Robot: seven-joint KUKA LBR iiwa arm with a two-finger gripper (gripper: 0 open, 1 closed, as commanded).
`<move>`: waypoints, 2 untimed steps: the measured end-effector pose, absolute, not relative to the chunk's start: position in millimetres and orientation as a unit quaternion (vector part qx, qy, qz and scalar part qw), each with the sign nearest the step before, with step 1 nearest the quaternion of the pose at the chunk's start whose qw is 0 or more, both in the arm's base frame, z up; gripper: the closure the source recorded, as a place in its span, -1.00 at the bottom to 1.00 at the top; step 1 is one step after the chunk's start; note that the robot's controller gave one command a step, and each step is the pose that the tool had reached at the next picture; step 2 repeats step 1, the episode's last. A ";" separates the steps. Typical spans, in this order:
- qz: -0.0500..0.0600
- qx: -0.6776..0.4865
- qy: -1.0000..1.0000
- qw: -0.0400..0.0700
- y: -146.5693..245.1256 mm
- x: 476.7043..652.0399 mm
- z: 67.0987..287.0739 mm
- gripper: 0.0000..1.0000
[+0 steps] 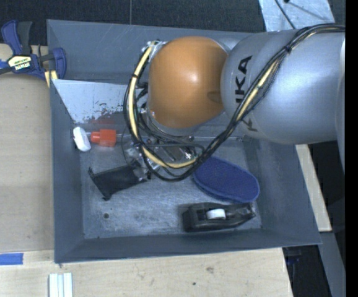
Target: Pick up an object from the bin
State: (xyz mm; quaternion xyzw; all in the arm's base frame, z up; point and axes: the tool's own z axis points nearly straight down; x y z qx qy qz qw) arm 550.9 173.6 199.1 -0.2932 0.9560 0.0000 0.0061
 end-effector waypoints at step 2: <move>-0.001 -0.422 0.907 0.005 166.7 559.3 274.2 1.00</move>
Offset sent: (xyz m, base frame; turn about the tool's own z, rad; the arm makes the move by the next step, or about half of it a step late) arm 0.0061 -0.0067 0.0719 -0.2776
